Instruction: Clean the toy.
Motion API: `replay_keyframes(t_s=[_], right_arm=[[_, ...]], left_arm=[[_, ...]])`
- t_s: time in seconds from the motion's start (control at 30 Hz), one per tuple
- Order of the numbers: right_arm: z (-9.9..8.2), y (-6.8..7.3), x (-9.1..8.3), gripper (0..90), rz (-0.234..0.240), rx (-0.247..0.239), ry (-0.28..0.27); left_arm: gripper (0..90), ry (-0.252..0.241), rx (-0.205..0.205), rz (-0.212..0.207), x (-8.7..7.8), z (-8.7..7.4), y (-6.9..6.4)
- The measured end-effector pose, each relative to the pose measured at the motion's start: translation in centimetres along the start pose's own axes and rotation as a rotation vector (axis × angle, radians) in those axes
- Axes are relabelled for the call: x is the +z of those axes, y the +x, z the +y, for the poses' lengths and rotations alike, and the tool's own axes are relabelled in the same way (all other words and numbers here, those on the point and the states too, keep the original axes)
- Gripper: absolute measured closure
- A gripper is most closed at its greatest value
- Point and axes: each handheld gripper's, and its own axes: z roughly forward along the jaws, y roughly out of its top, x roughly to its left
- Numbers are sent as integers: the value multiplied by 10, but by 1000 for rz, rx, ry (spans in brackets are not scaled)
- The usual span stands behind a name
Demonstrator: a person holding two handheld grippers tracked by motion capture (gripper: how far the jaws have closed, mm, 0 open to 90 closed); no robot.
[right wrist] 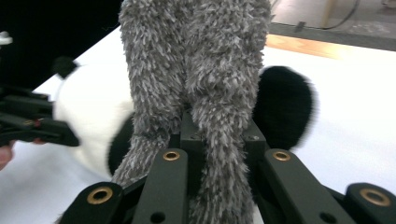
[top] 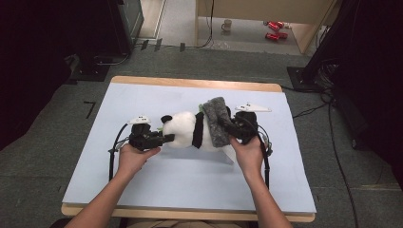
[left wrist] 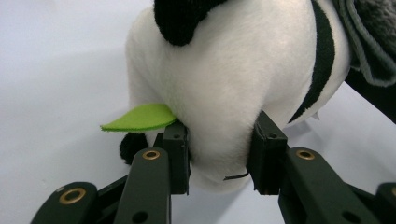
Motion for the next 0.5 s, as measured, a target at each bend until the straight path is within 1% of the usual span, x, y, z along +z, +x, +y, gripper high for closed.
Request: replay_keyframes(t_s=[0.1, 0.2, 0.27, 0.4, 0.5], right_arm=[[-2, -7, -3, 783, -15, 20, -9], [-2, -12, -6, 785, -40, 21, -12], [-3, -16, -8, 785, -51, 34, -10], [-3, -21, -14, 787, -41, 63, -12], [2, -18, -20, 791, -31, 63, -23]], left_arm=[[650, 1, -1, 0, 0, 1, 0], [650, 2, -4, -1, 0, 1, 1], [649, -3, -4, -2, 1, 0, 0], [648, -4, 0, 5, 0, 0, -1], [648, -2, -3, 6, 0, -1, -1]])
